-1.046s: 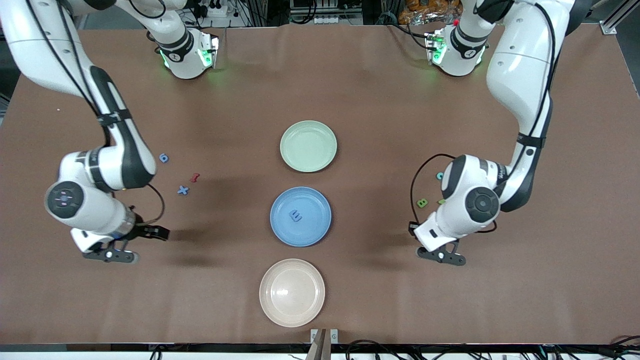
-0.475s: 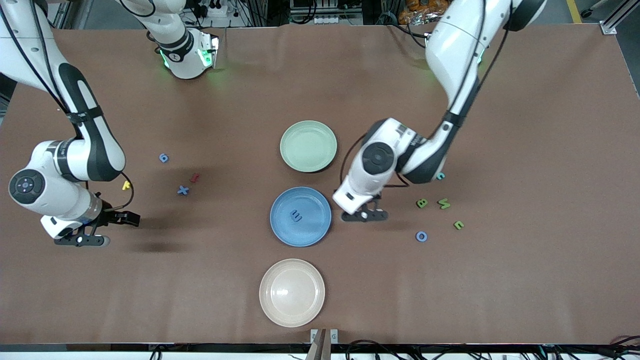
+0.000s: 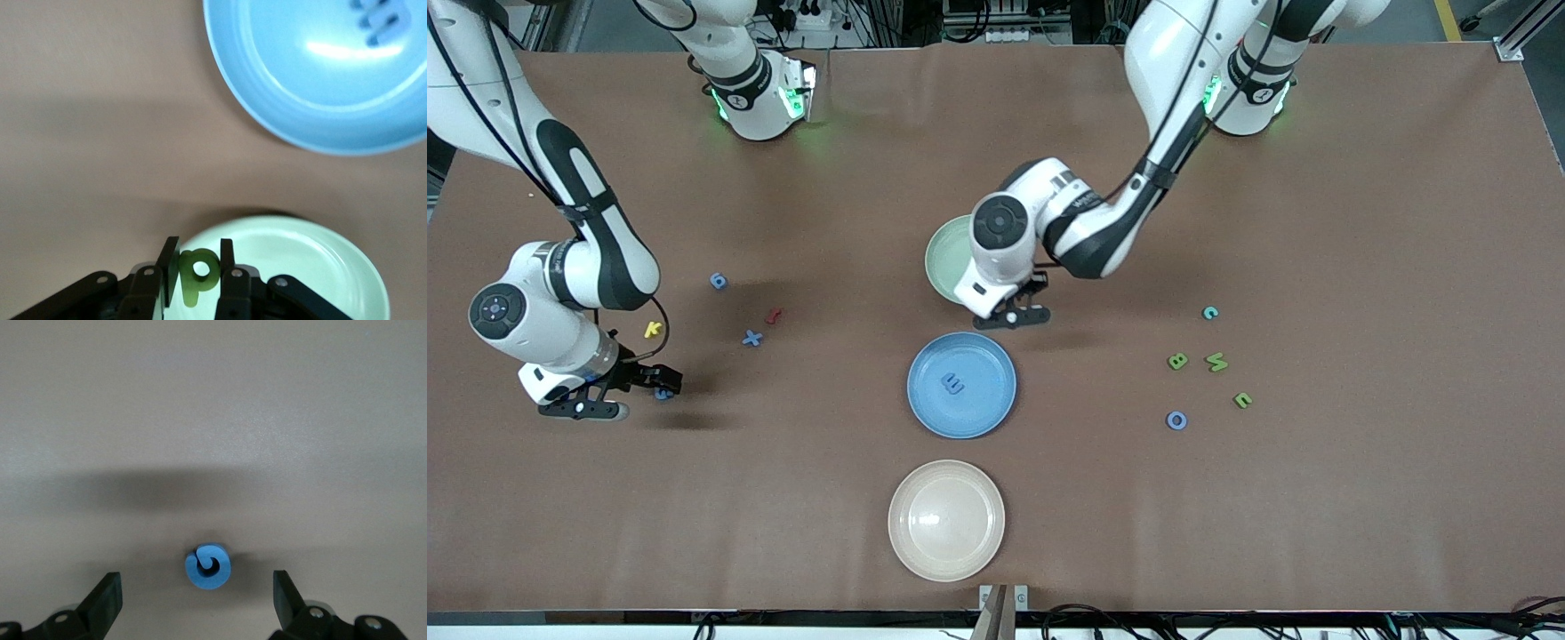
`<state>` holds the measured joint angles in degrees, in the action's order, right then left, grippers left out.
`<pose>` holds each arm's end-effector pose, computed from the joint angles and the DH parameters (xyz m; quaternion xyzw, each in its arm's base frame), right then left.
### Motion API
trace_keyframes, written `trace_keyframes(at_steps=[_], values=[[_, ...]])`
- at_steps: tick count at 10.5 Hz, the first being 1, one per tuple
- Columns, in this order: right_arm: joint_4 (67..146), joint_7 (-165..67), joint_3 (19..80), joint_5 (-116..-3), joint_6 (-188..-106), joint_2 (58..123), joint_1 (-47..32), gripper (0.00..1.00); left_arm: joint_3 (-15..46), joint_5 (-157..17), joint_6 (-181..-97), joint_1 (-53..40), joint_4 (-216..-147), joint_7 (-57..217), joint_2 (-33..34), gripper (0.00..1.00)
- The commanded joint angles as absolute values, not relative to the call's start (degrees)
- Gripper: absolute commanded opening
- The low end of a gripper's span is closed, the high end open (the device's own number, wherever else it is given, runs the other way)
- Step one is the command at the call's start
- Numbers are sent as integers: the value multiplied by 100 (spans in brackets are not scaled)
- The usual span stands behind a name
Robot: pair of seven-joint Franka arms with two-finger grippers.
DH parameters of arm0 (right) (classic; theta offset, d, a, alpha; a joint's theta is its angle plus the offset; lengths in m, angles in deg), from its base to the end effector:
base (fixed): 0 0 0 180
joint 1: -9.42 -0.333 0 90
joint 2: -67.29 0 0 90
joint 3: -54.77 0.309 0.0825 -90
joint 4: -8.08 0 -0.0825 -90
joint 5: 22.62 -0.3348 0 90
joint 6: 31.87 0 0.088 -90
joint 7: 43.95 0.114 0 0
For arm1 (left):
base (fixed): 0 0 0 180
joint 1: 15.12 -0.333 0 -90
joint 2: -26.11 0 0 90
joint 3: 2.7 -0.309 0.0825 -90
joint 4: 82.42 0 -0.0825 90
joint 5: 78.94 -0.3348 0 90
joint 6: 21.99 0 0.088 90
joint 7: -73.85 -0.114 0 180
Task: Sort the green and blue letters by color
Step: 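Place the green P on the green plate while the right gripper returns, then grasp the blue G with the right gripper while the left gripper grasps green letter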
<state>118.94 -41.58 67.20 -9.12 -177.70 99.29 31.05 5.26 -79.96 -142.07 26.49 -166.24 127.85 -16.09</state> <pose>0.5879 -0.1008 0.2320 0.9990 -0.0236 0.0354 0.0149 0.4440 -0.4939 0.2573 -0.9968 -0.0493 0.0613 0.0134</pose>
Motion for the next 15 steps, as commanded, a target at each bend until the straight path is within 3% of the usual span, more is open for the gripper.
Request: trace_keyframes(at_steps=[1,2,3,4,5,6,7,8,13,15], values=[[12005,-4228,6778,-864,-18144,10068,3244,100,504,-8008,-14126,3136,-16662,13659,-1590,12],[12058,-4228,6760,-864,-18302,10147,3244,100,504,-8008,-14126,3233,-16662,13695,-1599,80],[12102,-4219,6656,-855,-18591,10252,3218,100,504,-8017,-14126,3225,-16671,13687,-1590,100],[12128,-4228,6629,-838,-18629,10270,3209,100,495,-8025,-14126,3164,-16653,13643,-1547,100],[12137,-4228,6611,-812,-18629,10271,3201,91,469,-8034,-14117,2972,-16636,13590,-1494,100],[12137,-4246,6611,-811,-18620,10262,3192,58,477,-8086,-14117,2701,-16635,13512,-1363,100],[12129,-4272,6611,-811,-18603,10262,3183,33,477,-8104,-14117,2472,-16714,12937,-1179,100],[12128,-4272,6593,-820,-18611,10262,3192,24,486,-8078,-14117,2095,-16758,12226,-994,100],[12076,-4141,6549,-908,-18542,10157,3069,17,504,-8096,-13712,644,-17671,8379,-255,100],[11867,-3502,6462,-1152,-17712,9693,2658,17,495,-8104,-13782,510,-17918,7686,-184,100]])
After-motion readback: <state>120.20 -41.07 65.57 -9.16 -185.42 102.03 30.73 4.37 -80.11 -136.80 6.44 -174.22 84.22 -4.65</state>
